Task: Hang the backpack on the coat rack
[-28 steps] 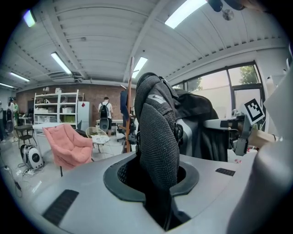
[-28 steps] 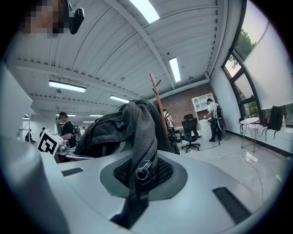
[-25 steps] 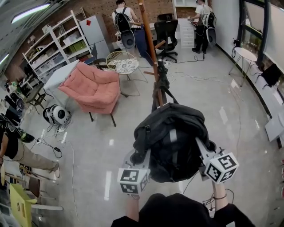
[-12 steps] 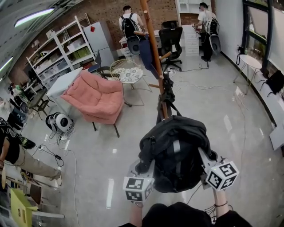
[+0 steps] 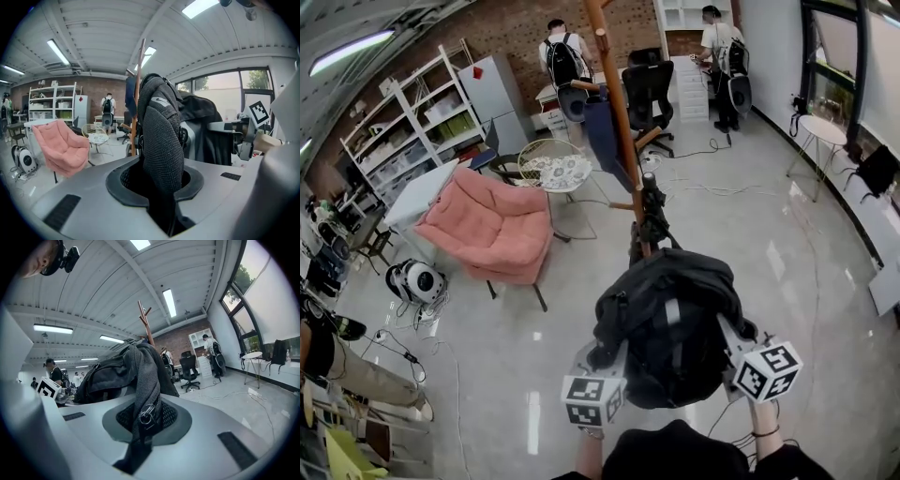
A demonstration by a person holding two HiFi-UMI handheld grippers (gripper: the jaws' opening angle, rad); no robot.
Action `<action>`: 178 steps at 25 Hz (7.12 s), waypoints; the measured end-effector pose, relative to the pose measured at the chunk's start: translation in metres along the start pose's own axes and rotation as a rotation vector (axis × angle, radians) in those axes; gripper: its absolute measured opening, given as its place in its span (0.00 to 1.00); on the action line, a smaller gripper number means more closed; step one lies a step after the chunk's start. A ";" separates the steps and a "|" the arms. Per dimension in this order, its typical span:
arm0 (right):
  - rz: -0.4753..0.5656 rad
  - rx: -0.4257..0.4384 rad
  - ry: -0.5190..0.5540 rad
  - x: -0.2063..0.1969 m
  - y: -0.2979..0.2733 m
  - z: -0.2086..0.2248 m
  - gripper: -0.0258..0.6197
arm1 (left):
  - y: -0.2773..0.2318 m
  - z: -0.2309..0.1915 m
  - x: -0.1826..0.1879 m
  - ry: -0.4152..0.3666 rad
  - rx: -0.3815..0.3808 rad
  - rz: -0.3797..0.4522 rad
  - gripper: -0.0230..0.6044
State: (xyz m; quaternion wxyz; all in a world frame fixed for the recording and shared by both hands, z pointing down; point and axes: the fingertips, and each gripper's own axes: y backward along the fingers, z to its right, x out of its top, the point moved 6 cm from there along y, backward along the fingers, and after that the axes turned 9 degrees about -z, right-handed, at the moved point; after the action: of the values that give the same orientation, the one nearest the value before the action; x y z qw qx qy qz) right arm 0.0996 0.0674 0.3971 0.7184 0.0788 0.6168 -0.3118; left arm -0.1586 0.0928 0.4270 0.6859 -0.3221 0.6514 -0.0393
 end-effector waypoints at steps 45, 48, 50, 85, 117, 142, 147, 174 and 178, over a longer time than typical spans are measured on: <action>-0.109 0.055 -0.046 0.055 -0.205 0.129 0.09 | -0.203 -0.097 0.086 0.031 0.019 -0.127 0.19; -0.130 0.089 -0.036 0.053 -0.212 0.136 0.09 | -0.210 -0.096 0.083 0.051 0.042 -0.139 0.19; -0.144 0.108 -0.029 0.052 -0.217 0.142 0.09 | -0.214 -0.094 0.081 0.064 0.058 -0.148 0.19; -0.196 0.092 -0.027 0.010 -0.282 0.175 0.09 | -0.283 -0.117 0.039 0.143 0.094 -0.212 0.19; -0.155 0.053 -0.008 -0.013 -0.309 0.184 0.11 | -0.323 -0.146 0.024 0.187 0.160 -0.138 0.27; -0.078 0.166 0.010 0.001 -0.289 0.152 0.37 | -0.302 -0.160 0.030 0.249 0.228 -0.072 0.48; -0.038 0.208 0.024 0.011 -0.273 0.141 0.37 | -0.281 -0.162 0.036 0.253 0.263 -0.030 0.48; 0.073 0.146 0.109 0.098 -0.253 0.155 0.07 | -0.197 -0.141 0.129 0.032 0.259 0.195 0.06; 0.068 0.140 0.119 0.111 -0.249 0.164 0.06 | -0.192 -0.143 0.133 0.024 0.237 0.200 0.06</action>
State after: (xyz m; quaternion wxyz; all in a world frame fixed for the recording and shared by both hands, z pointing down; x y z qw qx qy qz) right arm 0.1064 -0.2505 0.3977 0.6834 0.1680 0.6322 -0.3242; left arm -0.2002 -0.1775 0.4136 0.7119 -0.1719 0.6790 -0.0511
